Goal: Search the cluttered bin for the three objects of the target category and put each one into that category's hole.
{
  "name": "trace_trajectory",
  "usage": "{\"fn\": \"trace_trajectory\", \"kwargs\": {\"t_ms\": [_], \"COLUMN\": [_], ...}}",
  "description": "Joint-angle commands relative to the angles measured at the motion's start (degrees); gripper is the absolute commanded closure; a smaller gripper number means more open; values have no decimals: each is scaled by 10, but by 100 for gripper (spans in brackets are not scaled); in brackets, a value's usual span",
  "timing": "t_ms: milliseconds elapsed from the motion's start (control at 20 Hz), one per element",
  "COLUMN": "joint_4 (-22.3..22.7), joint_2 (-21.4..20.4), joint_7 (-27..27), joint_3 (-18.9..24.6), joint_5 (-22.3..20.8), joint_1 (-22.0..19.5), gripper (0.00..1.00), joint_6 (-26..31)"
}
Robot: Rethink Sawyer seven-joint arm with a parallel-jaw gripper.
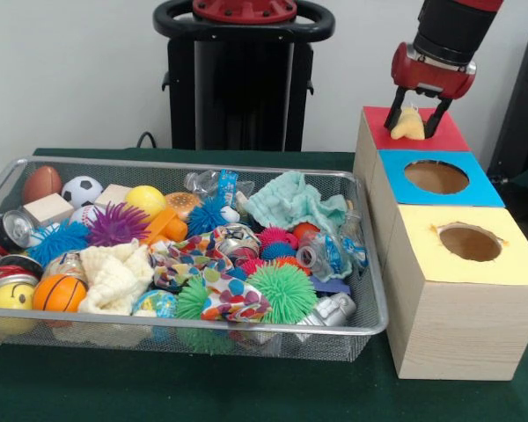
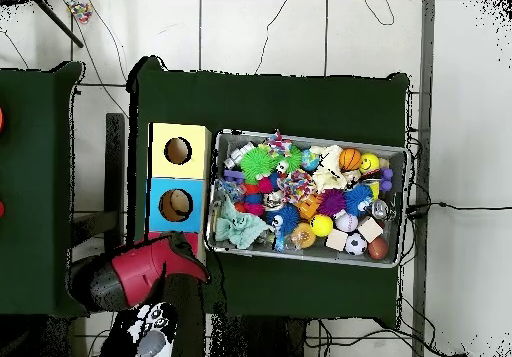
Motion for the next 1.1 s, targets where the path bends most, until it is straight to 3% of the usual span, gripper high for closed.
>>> {"fn": "trace_trajectory", "kwargs": {"t_ms": [50,350,650,1100], "joint_4": [-28,-19,24,31], "joint_2": [15,2,-83,-63], "joint_7": [43,34,18,36], "joint_3": [20,31,46,37], "joint_5": [6,13,41,30], "joint_1": [-10,-17,-17,-14], "gripper": [0,0,0,0], "joint_6": [9,12,58,11]}}
